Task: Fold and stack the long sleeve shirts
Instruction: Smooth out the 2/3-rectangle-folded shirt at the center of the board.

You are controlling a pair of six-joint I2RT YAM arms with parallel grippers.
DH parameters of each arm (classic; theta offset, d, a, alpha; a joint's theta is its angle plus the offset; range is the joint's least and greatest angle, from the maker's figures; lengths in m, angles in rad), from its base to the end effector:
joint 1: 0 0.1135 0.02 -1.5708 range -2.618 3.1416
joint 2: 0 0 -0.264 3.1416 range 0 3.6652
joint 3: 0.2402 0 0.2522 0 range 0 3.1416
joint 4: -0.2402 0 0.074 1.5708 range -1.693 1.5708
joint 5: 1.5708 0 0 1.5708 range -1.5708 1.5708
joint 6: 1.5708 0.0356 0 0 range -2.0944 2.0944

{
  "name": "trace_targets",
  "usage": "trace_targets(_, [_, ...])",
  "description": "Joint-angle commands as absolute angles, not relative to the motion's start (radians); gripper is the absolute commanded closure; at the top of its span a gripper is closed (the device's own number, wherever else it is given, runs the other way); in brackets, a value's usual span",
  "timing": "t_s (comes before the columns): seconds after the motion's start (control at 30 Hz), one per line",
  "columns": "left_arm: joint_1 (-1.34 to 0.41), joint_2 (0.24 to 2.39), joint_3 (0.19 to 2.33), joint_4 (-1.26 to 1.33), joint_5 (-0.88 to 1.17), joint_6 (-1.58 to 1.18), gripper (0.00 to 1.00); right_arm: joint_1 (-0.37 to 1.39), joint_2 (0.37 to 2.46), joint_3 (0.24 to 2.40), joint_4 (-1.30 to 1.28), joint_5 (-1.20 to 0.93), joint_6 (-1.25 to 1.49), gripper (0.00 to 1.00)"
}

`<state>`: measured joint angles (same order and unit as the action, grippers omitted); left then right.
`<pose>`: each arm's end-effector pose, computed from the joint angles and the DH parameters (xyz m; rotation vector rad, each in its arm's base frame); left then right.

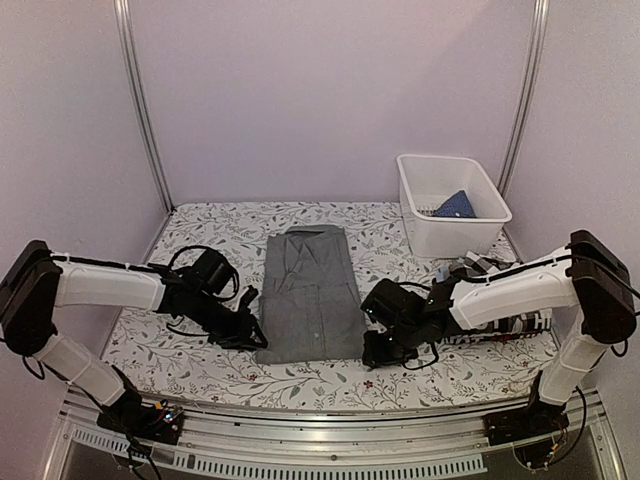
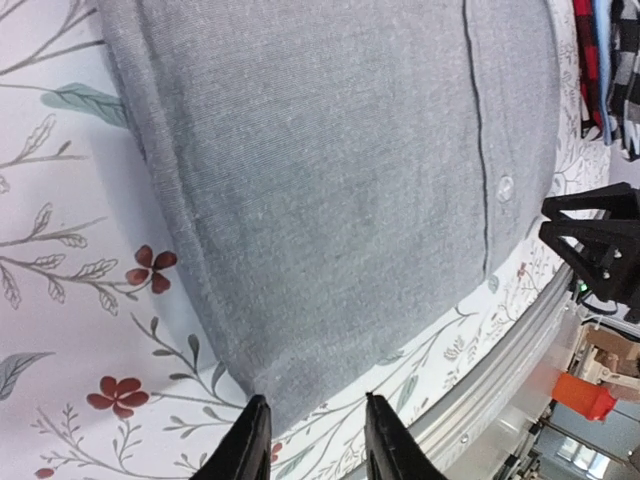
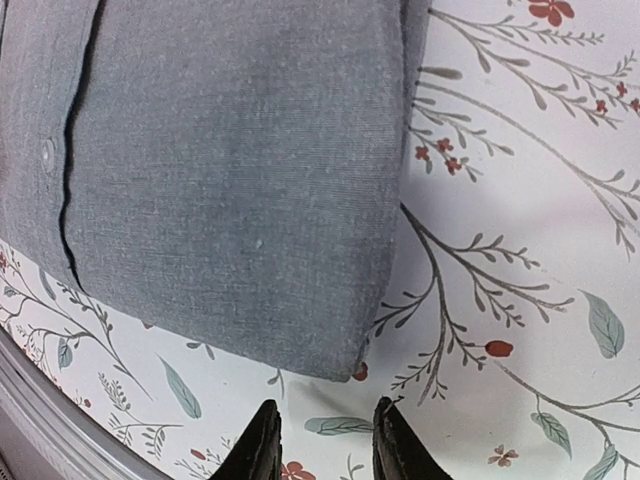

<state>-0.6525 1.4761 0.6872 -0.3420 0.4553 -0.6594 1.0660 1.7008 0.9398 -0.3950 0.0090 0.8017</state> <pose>0.1934 -0.1675 0.1489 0.1414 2.9241 -0.9354 0.1537 0.2774 0.1495 -0.3728 2.8252 0.4744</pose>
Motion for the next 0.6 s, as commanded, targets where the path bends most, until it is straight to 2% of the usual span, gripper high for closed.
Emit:
trace_targets(0.0, [-0.645, 1.420, 0.632, -0.361, 0.429, -0.686, 0.68, 1.068, 1.669, 0.911, -0.357, -0.017, 0.843, 0.70])
trace_targets(0.3, [-0.654, 1.431, 0.560, -0.194, 0.511, -0.728, 0.73, 1.066, 1.635, 0.903, -0.354, 0.046, 0.865, 0.71])
trace_targets(0.57, [-0.683, 1.502, 0.530, -0.298, 0.391, -0.727, 0.79, 1.064, 1.633, 0.911, -0.351, 0.072, 0.872, 0.71])
